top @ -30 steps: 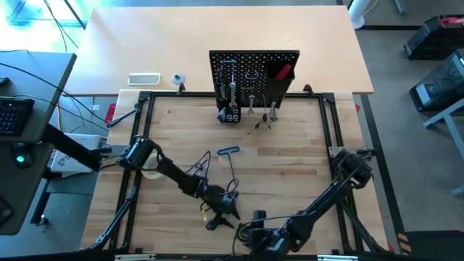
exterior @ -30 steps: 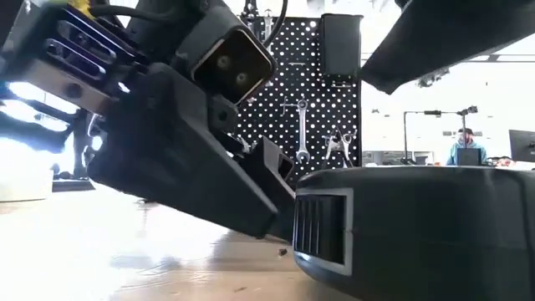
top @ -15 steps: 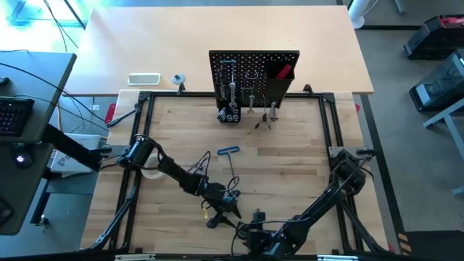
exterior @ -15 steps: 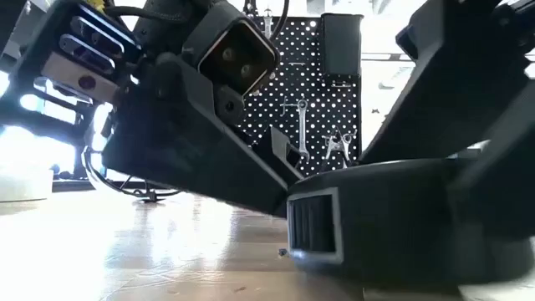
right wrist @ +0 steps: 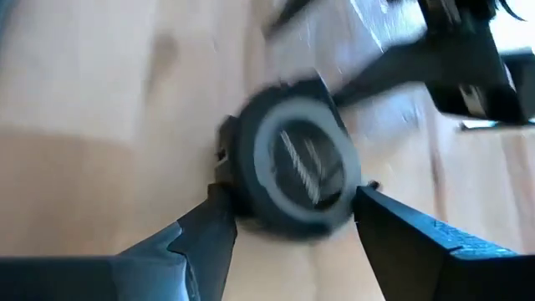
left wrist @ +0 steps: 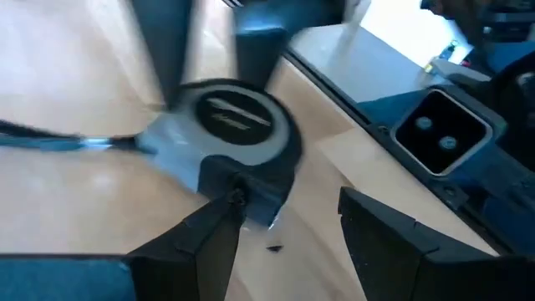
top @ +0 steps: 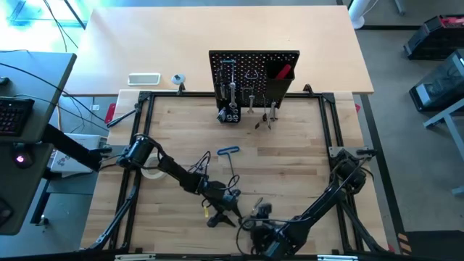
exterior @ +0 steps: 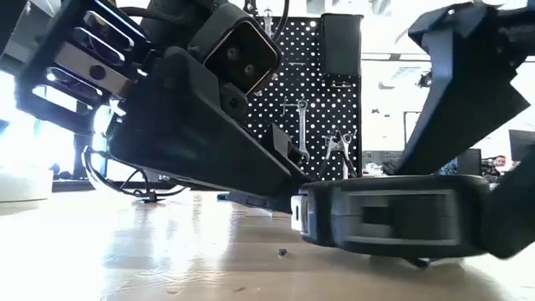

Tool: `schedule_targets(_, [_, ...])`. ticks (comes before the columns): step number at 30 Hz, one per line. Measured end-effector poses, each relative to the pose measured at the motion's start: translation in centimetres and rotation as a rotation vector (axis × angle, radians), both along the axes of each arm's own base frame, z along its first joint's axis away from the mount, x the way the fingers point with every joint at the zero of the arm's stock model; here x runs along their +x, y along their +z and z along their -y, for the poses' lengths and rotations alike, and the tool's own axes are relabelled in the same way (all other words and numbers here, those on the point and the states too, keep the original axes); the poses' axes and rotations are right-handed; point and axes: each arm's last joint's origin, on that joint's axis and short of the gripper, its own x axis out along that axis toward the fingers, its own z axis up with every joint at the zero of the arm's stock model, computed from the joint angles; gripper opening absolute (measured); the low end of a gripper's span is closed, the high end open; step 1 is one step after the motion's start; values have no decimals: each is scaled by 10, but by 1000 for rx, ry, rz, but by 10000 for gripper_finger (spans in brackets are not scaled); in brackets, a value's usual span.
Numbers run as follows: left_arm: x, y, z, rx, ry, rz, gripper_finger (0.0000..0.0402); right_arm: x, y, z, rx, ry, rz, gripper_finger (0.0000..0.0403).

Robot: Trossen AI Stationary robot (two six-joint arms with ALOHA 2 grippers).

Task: Hang tools onto peg board
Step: Hang the tape measure onto the peg board

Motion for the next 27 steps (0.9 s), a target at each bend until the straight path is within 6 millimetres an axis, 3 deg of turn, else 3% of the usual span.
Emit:
schedule_targets(4, [-1,1,3,-17,-19,-6,195,-8,1,9,-64,-31,-59,231])
schedule_targets(11, [-4,1,10,0,-20,11,195,-26,29,18,-67,-156,-50,231])
schedule_targets(20, [-5,-3,9,27,-16,-26,195,-20,59,14,94,-121,35,231])
schedule_targets(27, [-3,-6,1,67,27,-57,195,0,62,23,154,-94,53,231])
